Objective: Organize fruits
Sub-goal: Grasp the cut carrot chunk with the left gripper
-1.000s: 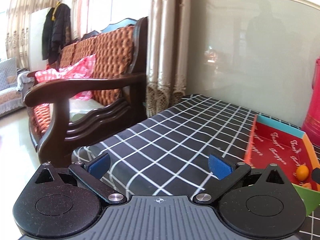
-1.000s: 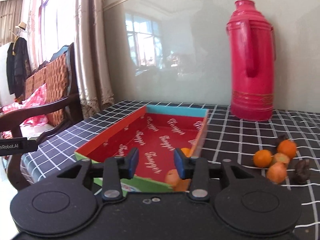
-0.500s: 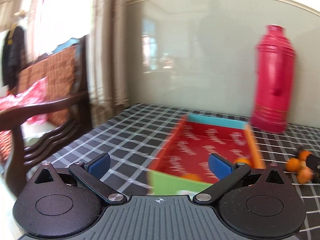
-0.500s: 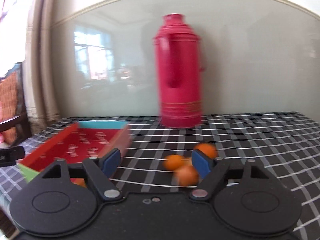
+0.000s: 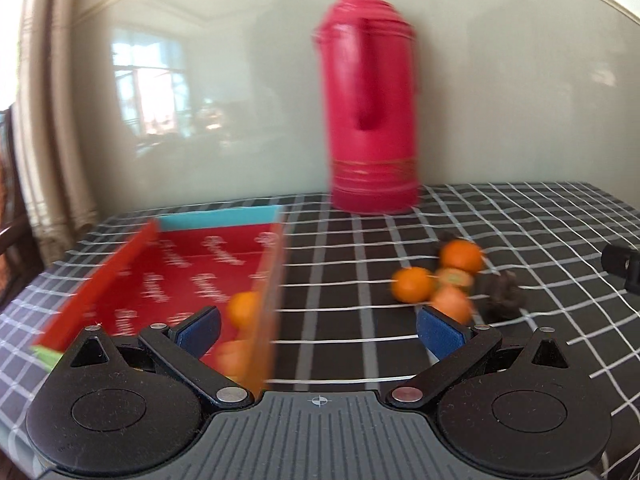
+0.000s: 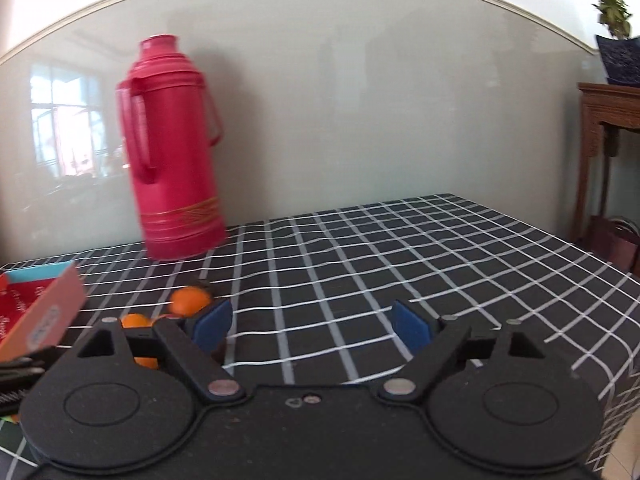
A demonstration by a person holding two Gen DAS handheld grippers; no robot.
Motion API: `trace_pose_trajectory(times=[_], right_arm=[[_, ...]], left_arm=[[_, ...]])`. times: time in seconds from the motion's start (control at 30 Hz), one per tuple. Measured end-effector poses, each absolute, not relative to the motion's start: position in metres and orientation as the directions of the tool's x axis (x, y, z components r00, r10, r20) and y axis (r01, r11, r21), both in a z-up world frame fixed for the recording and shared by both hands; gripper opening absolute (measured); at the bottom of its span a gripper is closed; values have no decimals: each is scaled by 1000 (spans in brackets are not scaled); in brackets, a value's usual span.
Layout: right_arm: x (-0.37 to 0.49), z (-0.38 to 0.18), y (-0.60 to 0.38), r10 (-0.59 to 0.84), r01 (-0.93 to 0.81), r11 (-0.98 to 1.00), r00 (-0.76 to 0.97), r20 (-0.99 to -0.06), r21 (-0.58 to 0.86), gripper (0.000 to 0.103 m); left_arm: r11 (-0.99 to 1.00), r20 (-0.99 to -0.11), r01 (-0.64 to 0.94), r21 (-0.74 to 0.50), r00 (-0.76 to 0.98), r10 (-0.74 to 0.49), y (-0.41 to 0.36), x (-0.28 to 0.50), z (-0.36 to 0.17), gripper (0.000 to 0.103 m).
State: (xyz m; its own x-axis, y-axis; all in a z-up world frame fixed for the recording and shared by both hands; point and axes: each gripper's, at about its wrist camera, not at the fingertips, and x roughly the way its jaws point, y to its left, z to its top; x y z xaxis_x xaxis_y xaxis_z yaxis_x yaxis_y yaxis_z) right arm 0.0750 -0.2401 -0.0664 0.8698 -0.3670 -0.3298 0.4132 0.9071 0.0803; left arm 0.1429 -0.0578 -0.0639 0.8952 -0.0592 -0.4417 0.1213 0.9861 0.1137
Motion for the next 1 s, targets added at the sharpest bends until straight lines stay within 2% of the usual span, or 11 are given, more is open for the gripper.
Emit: trace_pose_trajectory(times=[0.07,0.17,0.37,0.43,0.67,0.8,0.87,0.93,1.0], right_arm=[[70,-67,-250,-386,433,897,862,-330,83,80],[67,-67,-262,-409,460,883,851,-329,91,80],[60,-67,-274,-435,491,865,835,-338,101,80],[59,-68,-273,-433,491,865,835,-341,105,80],[61,-68,-269,-435,487,869,833,-342,83,80],[62,-69,-269,-426,481,872,835,-349,87,80],[63,-68,-268,-425,479,874,836,-346,85,80],[64,-67,-267,-421,474,877,839,-344,83,80],[64,-67,-266,-417,470,879,842,-344,84,80]], left_arm=[[982,-428,121,142,902,-49,-73,145,-67,103],[979,-458,179,95,881,-117,-86,153,-70,103],[969,-470,213,121,873,-133,-111,164,-79,101],[969,-483,216,122,865,-132,-115,169,-82,90],[972,-517,212,101,846,-131,-117,180,-86,79],[969,-531,230,92,834,-148,-119,183,-88,59],[968,-529,234,92,835,-152,-119,182,-88,54],[967,-523,241,89,837,-160,-120,181,-87,43],[965,-519,243,99,840,-158,-120,180,-88,37]])
